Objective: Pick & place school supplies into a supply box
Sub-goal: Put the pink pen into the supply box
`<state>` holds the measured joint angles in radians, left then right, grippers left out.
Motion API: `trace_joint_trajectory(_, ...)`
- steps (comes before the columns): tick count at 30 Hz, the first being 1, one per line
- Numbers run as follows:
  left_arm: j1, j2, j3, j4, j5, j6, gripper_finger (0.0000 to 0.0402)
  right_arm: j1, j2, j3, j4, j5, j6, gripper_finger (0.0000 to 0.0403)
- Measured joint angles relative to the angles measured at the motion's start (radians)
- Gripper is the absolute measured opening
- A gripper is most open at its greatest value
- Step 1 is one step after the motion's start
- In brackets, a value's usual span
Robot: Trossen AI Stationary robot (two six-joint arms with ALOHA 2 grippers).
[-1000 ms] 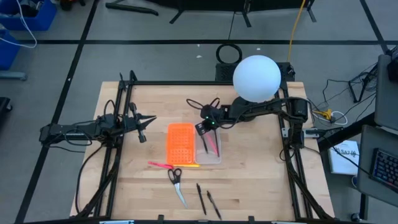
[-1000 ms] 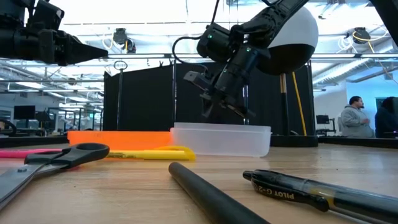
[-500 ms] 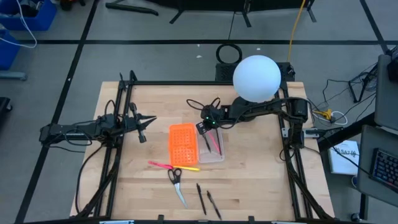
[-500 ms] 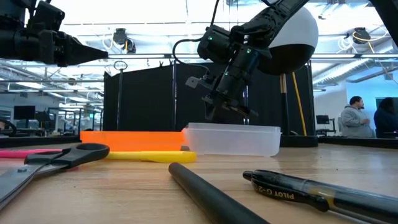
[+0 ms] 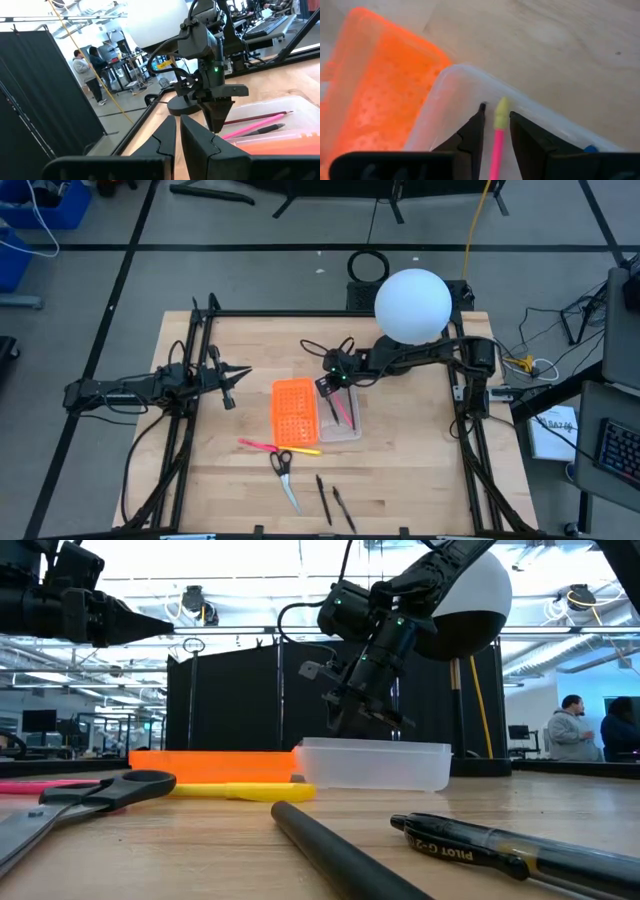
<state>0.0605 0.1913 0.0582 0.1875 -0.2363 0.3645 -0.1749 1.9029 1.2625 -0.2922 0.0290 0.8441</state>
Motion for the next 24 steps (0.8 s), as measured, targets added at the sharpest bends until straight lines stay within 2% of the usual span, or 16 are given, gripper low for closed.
trace_joint_trajectory(7,0.0,0.0,0.0,0.0,0.001,-0.001,0.0035,0.011,-0.106,0.0,0.002,-0.034,-0.086,0.0088)
trace_joint_trajectory(13,0.0,0.0,0.0,0.0,0.003,-0.008,0.0035,0.084,-0.264,0.0,0.053,-0.006,-0.352,0.0083)
trace_joint_trajectory(18,0.0,0.0,0.0,0.002,0.008,-0.028,0.0035,0.159,-0.366,0.0,0.014,0.092,-0.479,0.0045)
trace_joint_trajectory(21,0.0,0.0,0.0,0.002,0.01,-0.028,0.0035,0.181,-0.424,-0.012,-0.002,0.104,-0.507,0.0012)
trace_joint_trajectory(24,0.0,0.0,0.0,0.0,0.011,-0.035,0.0035,0.221,-0.482,-0.088,0.062,0.105,-0.594,0.0006)
